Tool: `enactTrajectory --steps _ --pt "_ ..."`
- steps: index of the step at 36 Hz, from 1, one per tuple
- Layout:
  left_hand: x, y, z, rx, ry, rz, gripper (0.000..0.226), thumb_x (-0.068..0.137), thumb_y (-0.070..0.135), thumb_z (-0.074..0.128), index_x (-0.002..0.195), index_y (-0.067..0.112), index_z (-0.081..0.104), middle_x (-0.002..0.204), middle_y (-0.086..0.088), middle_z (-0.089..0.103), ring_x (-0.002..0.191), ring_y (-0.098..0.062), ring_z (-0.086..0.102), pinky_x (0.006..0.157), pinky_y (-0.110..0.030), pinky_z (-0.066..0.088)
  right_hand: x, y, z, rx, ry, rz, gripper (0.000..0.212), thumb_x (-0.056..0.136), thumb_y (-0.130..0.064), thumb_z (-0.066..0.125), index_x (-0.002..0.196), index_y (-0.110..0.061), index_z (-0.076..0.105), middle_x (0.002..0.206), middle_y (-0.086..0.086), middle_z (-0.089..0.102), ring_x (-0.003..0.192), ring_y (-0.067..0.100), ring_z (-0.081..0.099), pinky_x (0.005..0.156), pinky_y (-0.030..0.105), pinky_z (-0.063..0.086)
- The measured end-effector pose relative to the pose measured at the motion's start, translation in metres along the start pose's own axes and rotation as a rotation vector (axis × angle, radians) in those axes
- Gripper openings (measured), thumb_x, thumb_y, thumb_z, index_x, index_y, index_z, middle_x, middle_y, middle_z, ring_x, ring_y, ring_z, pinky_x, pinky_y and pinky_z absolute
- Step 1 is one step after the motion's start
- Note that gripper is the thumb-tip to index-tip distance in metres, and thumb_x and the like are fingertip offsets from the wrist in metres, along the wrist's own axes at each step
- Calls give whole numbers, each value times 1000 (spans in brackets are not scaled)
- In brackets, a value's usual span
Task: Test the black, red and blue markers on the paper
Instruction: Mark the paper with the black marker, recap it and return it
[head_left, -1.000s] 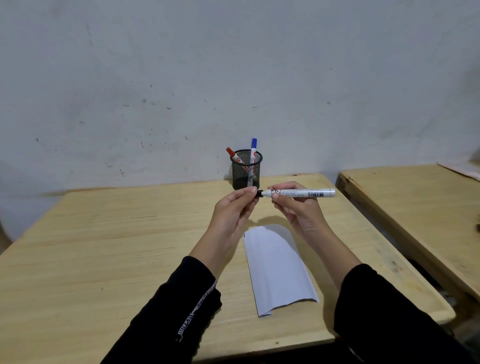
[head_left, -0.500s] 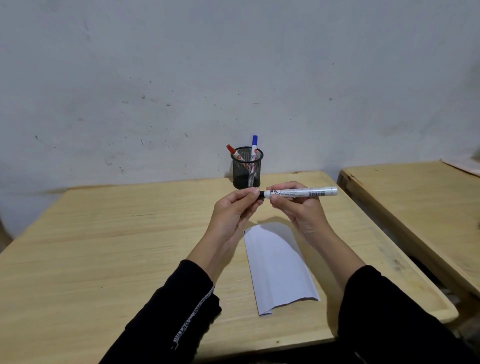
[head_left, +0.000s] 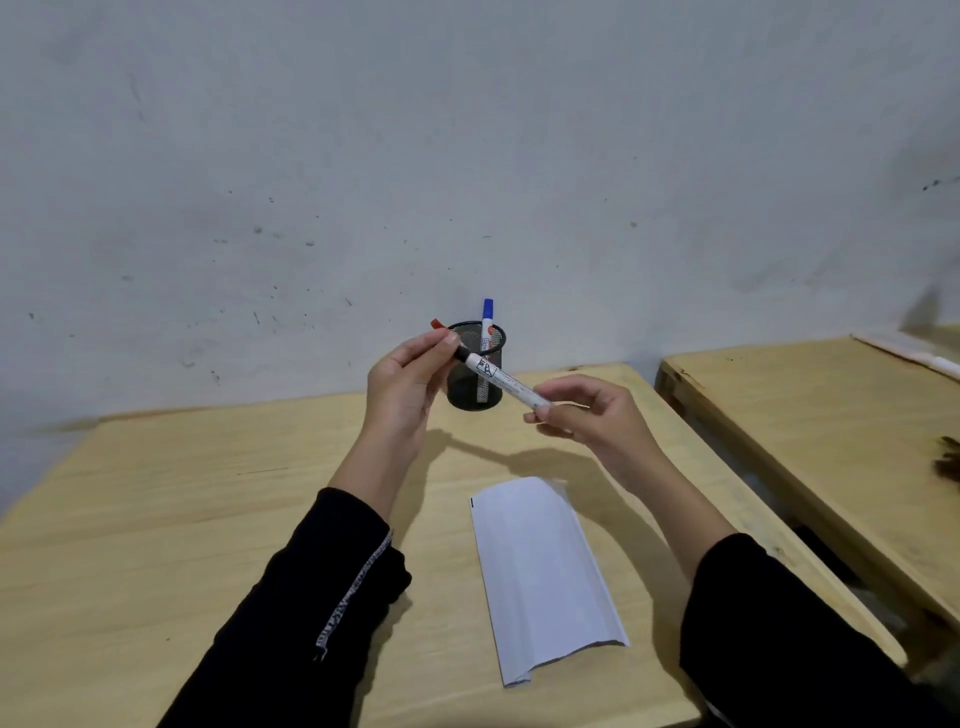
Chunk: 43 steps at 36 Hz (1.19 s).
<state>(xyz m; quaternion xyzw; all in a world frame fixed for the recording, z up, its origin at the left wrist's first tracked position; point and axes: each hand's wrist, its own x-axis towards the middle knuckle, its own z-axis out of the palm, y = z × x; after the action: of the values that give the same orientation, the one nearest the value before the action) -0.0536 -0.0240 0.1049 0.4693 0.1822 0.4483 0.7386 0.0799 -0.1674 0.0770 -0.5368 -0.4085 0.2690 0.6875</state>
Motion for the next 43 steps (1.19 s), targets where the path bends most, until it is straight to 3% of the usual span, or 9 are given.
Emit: enactTrajectory --steps 4,9,15,21,27,31,34,38,43 --pt "3 -2 14 231 -24 118 8 79 7 71 84 14 70 77 3 71 72 -8 65 74 -17 51 3 3 7 -341 -55 28 25 73 6 69 89 -12 66 82 -2 64 71 25 66 55 19 48" --pt "1 -7 24 484 -103 224 5 81 16 71 86 19 70 80 4 70 68 3 64 70 -16 51 4 7 15 -646 -111 6 25 72 1 68 82 -21 61 79 -1 59 67 14 55 66 26 47" --pt "8 -18 -14 764 -72 218 22 83 28 68 95 10 70 89 0 69 80 -7 61 68 -5 44 20 11 10 -626 47 -8 17 72 -1 68 84 -9 59 82 0 58 64 15 55 53 15 40" --pt "31 -57 -43 1062 -75 75 34 78 32 73 101 15 54 95 -4 51 89 -16 48 79 -26 36 71 6 9 -537 209 -115 31 75 -4 68 97 -16 49 86 1 58 67 19 56 65 23 47" --pt "46 -84 -41 1039 -133 -79 91 71 38 78 143 8 31 145 -11 41 132 -22 42 102 -29 38 102 20 13 -428 266 -43 12 85 -17 61 92 -14 52 87 4 59 90 34 64 86 52 53" --pt "50 -91 -35 918 -163 -71 71 72 23 80 131 12 41 112 8 49 98 -5 49 60 6 35 110 31 16 -487 245 43 25 90 -25 54 96 -2 58 93 18 62 96 37 62 89 55 50" --pt "56 -98 -34 822 -180 -25 59 69 19 82 114 24 45 99 22 52 90 7 50 61 5 38 114 37 17 -547 226 87 30 90 -25 54 93 4 59 78 7 57 76 28 56 84 48 50" --pt "61 -110 -38 775 -149 1 61 65 22 84 116 23 50 108 13 61 104 -6 60 85 -19 50 119 44 17 -578 193 99 14 87 -17 56 97 -7 56 72 -5 52 66 12 50 60 23 40" --pt "63 -116 -39 758 -133 32 57 66 22 84 112 25 52 104 17 62 101 -4 61 88 -26 51 124 44 19 -685 151 71 21 86 -14 57 103 -4 51 91 5 54 81 19 50 58 18 36"
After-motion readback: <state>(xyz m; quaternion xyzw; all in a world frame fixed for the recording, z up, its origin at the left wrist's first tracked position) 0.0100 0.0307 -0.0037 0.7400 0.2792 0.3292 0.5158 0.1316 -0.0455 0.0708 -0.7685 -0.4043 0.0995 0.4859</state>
